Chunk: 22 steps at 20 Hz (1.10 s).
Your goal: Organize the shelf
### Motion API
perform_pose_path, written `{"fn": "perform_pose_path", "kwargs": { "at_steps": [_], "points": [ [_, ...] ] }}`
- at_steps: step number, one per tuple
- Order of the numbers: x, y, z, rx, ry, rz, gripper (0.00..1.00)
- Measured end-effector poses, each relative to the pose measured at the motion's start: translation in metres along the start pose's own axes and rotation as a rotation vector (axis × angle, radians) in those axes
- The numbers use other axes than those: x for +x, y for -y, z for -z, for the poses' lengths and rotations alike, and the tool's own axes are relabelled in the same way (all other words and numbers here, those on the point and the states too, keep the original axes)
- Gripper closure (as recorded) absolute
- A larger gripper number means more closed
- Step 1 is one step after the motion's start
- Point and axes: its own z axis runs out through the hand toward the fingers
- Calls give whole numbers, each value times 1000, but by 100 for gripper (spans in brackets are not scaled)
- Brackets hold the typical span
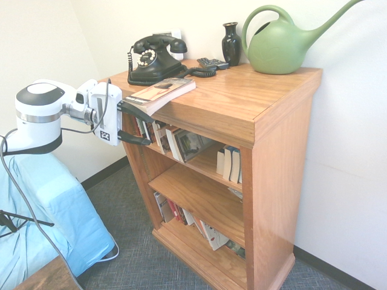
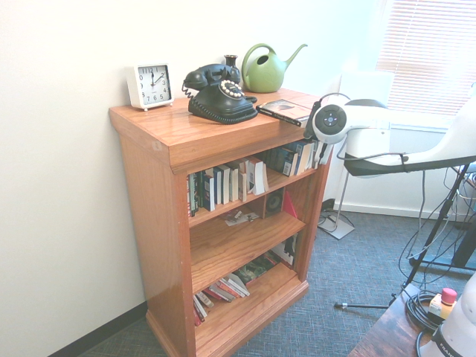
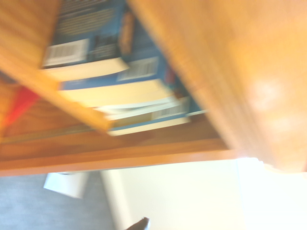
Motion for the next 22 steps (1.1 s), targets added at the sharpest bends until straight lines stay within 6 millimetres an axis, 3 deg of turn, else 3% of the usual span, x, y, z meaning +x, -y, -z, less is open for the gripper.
{"fn": "perform_pose_path", "kwargs": {
  "at_steps": [7, 14, 22],
  "points": [
    [3, 19, 27, -49, -112, 59, 0],
    [32, 28, 37, -50, -192, 68, 0],
    [43, 59, 38, -14, -224, 102, 0]
  ]
}}
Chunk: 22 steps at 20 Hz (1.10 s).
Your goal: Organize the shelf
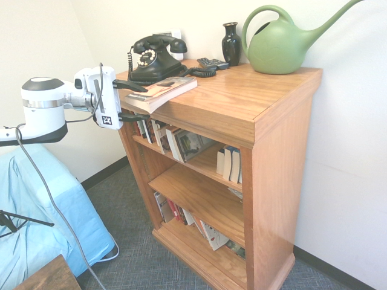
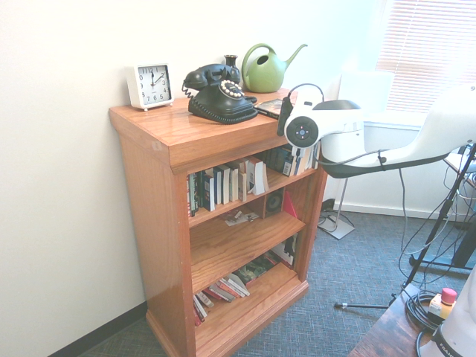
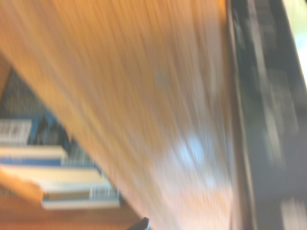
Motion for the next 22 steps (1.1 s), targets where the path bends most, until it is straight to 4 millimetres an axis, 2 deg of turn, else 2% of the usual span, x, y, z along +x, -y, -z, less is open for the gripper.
{"fn": "perform_pose_path", "kwargs": {
  "at_steps": [3, 4, 9, 22],
  "points": [
    [6, 11, -6, 24, -18, 8, 0],
    [7, 13, -8, 28, -22, 10, 100],
    [6, 14, -17, 42, -34, 25, 100],
    [9, 12, -16, 36, -50, 28, 100]
  ]
}}
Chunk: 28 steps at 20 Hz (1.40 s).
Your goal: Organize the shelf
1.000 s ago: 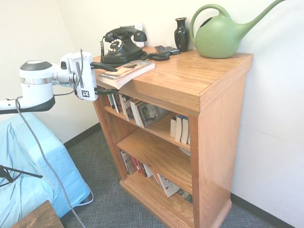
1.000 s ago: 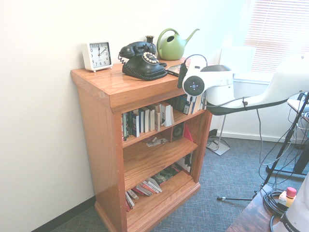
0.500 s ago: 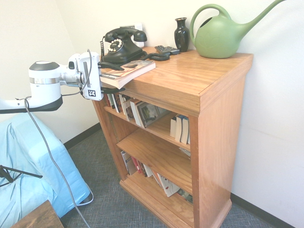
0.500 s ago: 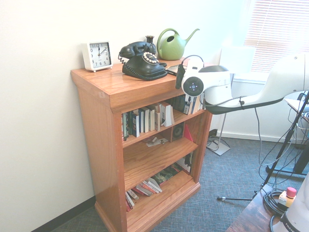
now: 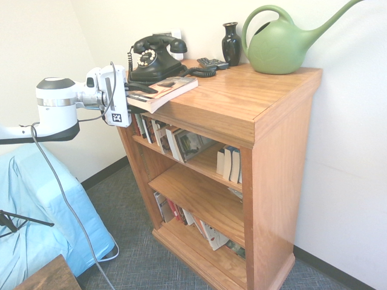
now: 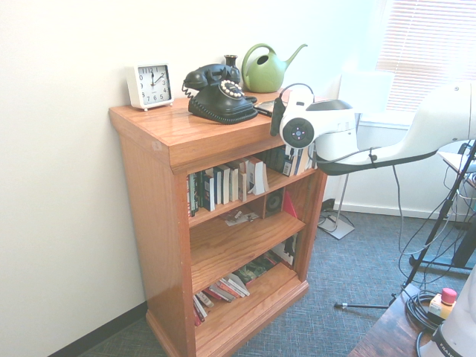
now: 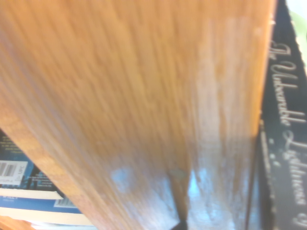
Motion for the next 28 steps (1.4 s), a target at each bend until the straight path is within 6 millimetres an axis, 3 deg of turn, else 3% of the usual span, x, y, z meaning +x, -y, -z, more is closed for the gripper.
{"fn": "perform_pose_path", "kwargs": {
  "at_steps": [16, 19, 23, 28],
  "points": [
    [14, -18, 1, 14, 37, -33, 100],
    [23, -42, 11, 49, 84, -96, 100],
    [28, -96, 26, 107, 153, -222, 100],
    [-14, -156, 38, 203, 241, -380, 100]
  ]
}}
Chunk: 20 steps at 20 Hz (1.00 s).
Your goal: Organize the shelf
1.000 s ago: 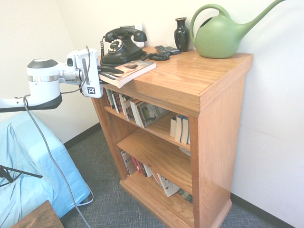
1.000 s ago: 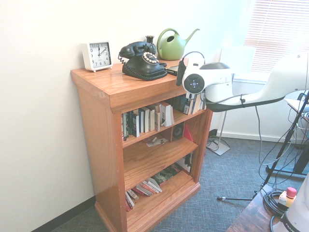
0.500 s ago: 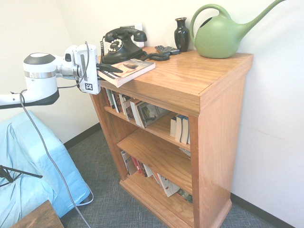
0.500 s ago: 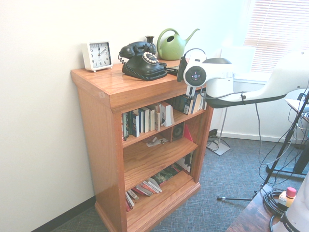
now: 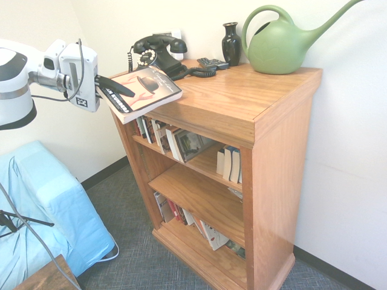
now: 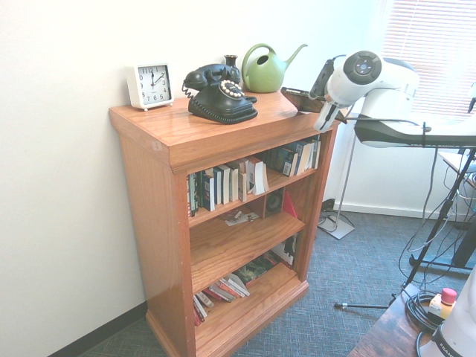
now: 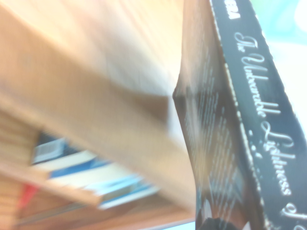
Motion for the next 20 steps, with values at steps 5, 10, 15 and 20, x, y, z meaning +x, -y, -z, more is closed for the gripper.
{"fn": "perform_pose_path", "kwargs": {
  "at_steps": [5, 10, 15, 20],
  "points": [
    [-47, -51, -2, 77, 49, -105, 100],
    [-99, -56, -25, 136, 123, -148, 100],
    [-141, -39, -57, 183, 188, -148, 100],
    [-165, -13, -96, 217, 234, -146, 100]
  ]
}}
